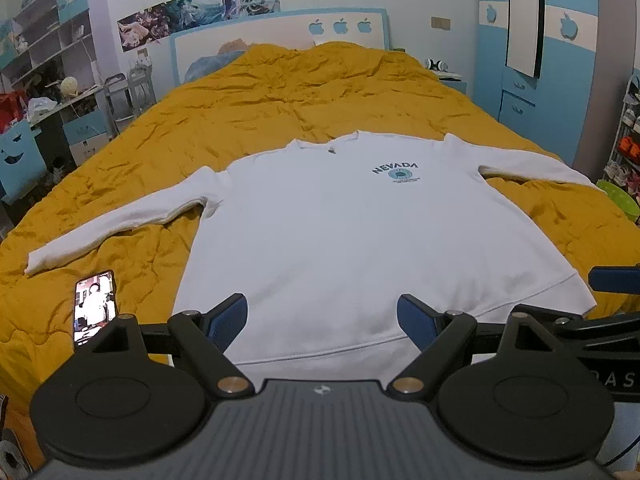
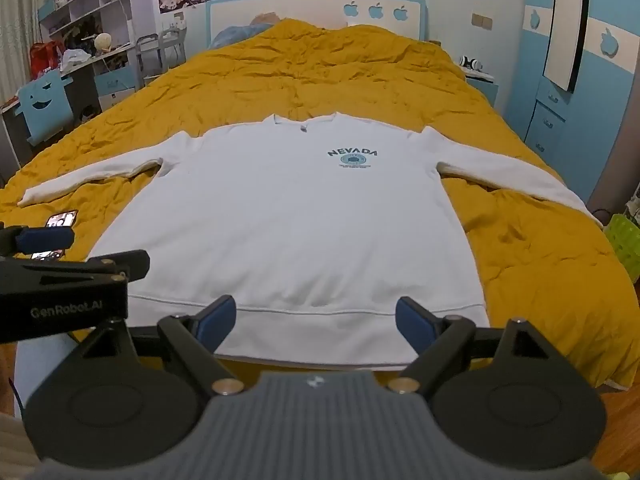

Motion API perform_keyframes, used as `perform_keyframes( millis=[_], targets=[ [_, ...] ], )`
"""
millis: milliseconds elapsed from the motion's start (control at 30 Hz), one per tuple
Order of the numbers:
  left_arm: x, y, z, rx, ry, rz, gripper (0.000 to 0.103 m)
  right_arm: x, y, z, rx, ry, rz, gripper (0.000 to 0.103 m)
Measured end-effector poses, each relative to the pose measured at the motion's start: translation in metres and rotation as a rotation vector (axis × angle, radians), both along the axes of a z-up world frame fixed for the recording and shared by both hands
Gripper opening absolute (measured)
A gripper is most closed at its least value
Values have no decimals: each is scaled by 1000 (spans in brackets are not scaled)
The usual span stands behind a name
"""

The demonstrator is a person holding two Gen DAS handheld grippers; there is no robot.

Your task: Fold small clothes

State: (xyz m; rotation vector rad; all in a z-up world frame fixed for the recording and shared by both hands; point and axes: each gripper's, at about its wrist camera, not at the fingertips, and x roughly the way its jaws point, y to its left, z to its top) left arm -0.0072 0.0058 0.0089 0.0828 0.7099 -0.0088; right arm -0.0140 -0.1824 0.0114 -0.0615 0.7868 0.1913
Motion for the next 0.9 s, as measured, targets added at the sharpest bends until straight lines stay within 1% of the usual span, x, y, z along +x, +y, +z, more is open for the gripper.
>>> perform_keyframes(
  millis=[600, 900],
  targets=[
    [-4, -3, 4, 12, -25, 4, 99, -7, 5, -3, -4, -26, 0, 83],
    [-4, -3, 4, 12, -25, 3, 99, -9, 5, -3, -3, -35, -3, 83]
  ],
)
